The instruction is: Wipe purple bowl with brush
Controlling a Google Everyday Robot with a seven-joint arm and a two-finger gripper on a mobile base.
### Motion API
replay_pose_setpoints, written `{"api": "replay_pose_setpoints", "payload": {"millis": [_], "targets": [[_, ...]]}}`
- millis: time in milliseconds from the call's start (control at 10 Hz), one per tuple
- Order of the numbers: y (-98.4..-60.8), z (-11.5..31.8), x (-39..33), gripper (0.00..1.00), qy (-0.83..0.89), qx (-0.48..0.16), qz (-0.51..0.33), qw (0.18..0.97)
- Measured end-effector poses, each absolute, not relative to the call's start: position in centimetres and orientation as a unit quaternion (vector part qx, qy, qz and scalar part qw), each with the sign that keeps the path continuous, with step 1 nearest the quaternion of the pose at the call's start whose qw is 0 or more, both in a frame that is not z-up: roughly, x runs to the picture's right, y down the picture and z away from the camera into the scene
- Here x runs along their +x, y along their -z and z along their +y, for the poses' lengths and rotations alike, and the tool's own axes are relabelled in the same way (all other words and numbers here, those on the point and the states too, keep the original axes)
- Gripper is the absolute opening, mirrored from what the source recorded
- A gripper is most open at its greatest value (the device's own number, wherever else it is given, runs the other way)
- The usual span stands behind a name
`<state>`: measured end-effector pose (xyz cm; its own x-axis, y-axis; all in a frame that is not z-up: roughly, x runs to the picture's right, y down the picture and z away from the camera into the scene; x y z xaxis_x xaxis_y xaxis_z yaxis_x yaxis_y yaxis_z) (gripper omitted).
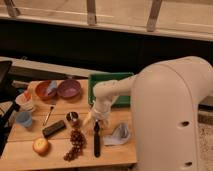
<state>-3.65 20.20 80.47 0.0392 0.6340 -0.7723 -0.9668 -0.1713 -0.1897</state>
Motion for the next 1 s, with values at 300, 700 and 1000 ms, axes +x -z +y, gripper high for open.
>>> {"api": "replay_pose_setpoints", "payload": {"millis": [300, 700, 1000], "targets": [[-81.6, 21.3, -3.1, 0.69, -0.66, -0.389, 0.234, 0.599], [-80.8, 21.0, -2.5, 0.28, -0.662, -0.366, 0.24, 0.608], [-79.3, 18.9, -2.1, 0.01, -0.67, -0.333, 0.225, 0.624]]}}
